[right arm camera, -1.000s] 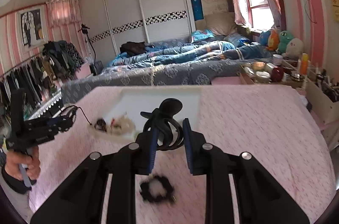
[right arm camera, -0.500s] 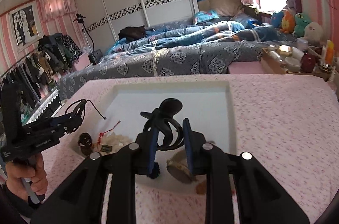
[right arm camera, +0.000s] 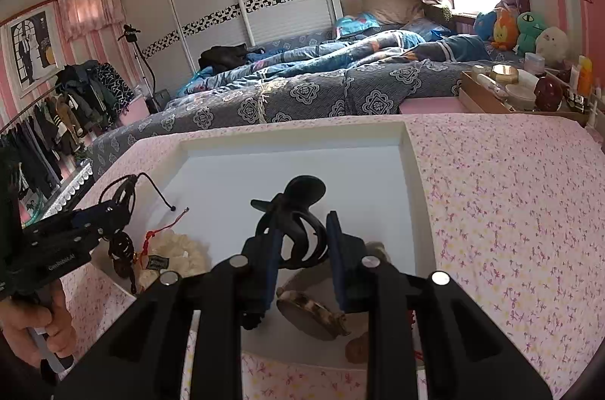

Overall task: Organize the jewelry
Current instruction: 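Lower both held items into the white tray and open both tools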

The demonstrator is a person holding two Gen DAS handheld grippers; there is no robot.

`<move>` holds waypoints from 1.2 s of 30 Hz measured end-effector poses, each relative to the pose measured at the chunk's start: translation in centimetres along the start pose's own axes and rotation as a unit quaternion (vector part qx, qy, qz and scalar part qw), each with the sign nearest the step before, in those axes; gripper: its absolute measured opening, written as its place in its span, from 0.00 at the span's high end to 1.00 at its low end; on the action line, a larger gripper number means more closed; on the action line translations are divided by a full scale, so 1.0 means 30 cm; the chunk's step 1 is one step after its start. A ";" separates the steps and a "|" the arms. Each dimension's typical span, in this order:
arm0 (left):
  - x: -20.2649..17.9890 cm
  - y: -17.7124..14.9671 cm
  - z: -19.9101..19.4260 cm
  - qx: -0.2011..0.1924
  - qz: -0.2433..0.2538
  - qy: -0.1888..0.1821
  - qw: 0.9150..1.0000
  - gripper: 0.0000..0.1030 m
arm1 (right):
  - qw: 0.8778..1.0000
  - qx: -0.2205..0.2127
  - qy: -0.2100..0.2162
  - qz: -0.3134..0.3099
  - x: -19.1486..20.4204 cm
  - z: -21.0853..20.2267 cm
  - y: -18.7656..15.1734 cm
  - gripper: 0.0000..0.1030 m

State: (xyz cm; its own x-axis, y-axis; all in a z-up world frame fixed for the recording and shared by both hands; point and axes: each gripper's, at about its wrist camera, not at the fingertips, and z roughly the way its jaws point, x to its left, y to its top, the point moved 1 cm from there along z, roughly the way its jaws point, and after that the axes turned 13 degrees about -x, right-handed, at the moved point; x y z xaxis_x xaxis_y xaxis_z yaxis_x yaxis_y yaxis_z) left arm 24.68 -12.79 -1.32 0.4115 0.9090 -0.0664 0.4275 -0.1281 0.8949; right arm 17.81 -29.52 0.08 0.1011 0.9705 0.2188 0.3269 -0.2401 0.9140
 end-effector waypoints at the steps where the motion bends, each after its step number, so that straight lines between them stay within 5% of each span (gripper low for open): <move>1: 0.004 -0.003 0.003 0.003 -0.003 0.001 1.000 0.62 | 1.000 0.000 -0.002 -0.001 -0.001 -0.001 0.001 0.77; 36: -0.008 -0.037 0.031 0.010 -0.004 0.018 1.000 0.61 | 0.998 0.001 -0.042 -0.039 0.023 -0.021 -0.028 0.77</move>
State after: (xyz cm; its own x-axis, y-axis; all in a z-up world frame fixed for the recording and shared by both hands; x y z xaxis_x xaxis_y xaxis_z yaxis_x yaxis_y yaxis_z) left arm 24.85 -13.25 -2.72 0.3780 0.9240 -0.0571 0.4470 -0.1281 0.8853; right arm 17.00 -28.63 -0.32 0.1544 0.9809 0.1182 0.3382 -0.1648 0.9265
